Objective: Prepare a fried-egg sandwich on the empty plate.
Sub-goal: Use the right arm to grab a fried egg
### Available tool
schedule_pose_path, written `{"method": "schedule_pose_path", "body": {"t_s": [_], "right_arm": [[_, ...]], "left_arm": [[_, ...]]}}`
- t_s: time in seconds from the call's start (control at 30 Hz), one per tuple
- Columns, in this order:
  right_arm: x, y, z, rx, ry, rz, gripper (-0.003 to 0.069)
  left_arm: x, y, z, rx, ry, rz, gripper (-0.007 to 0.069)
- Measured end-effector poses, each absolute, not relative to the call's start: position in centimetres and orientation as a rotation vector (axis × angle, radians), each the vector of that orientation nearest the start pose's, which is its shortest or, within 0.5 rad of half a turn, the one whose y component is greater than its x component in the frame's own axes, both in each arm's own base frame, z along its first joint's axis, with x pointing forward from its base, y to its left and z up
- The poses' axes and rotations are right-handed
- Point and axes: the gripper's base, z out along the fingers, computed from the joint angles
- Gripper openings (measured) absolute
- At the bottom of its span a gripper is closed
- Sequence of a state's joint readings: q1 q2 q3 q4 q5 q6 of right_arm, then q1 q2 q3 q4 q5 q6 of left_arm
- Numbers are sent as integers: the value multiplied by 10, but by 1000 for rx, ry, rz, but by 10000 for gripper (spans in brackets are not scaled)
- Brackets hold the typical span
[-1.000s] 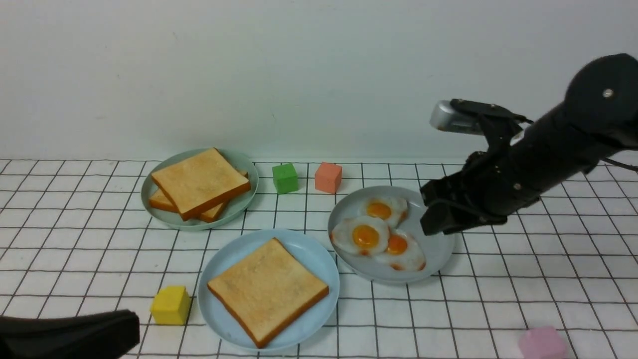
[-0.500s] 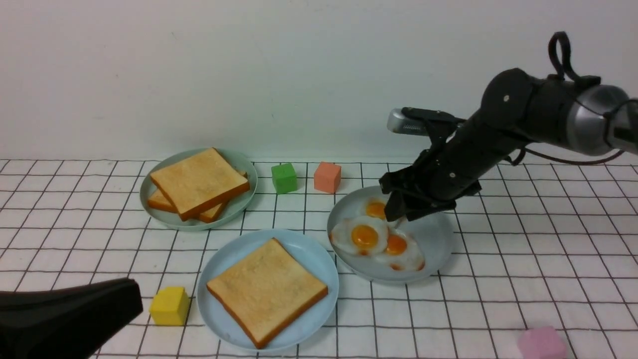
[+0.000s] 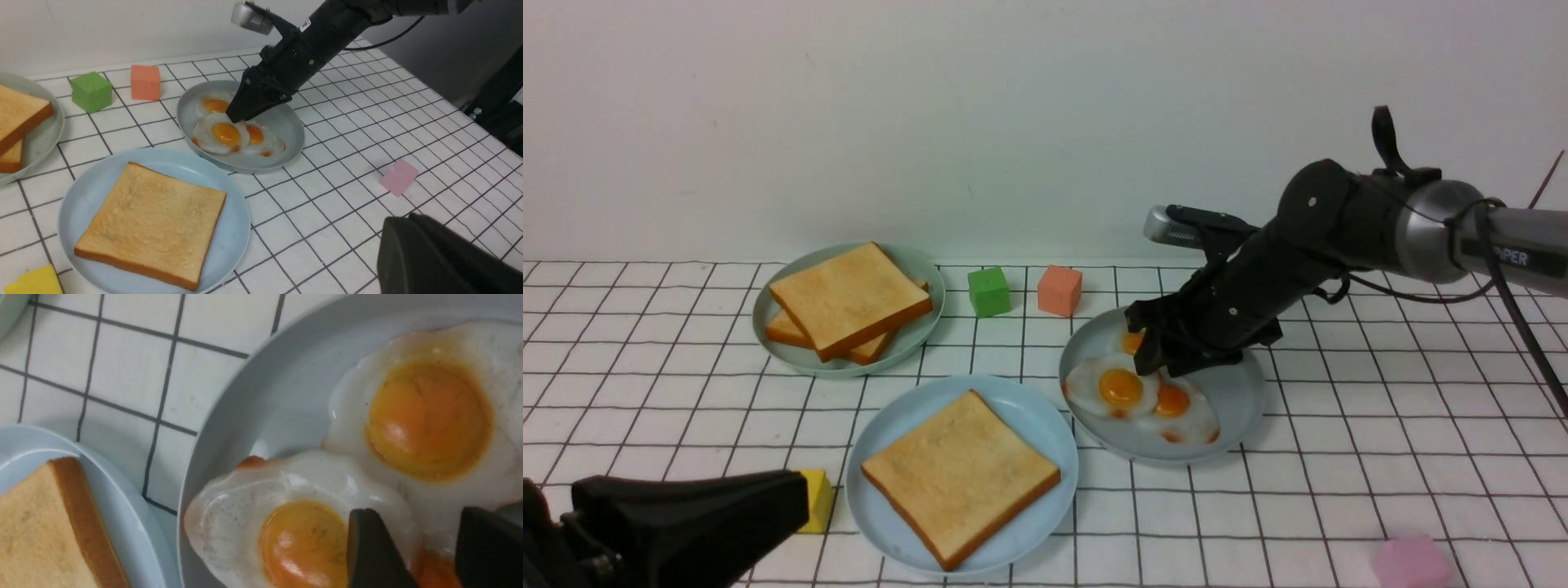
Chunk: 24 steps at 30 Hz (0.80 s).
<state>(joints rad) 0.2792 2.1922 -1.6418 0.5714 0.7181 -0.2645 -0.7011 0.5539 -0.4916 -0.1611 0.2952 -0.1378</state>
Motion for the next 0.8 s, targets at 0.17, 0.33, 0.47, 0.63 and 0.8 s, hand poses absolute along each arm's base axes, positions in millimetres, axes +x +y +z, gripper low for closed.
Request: {"method": "schedule_pose_path", "body": {"t_s": [0.17,0.33,0.47,0.63,0.8], "right_arm": [[443,163,163,-209,2664,672,316],[444,164,162,-213,2652,690,316],[446,164,160,-214,2651,692,316],[447,165,158,-214,2651,692,316],[447,165,158,-212,2652,695,316]], "left_arm": [[90,-81,307,420,1870,-728,-13],[90,-81,308,414,1857,-732,-13],[90,-81,309,412,1849,-734,-13],[90,-81,309,412,1849,-734,-13],[90,-81,309,412,1849,-734,-13]]}}
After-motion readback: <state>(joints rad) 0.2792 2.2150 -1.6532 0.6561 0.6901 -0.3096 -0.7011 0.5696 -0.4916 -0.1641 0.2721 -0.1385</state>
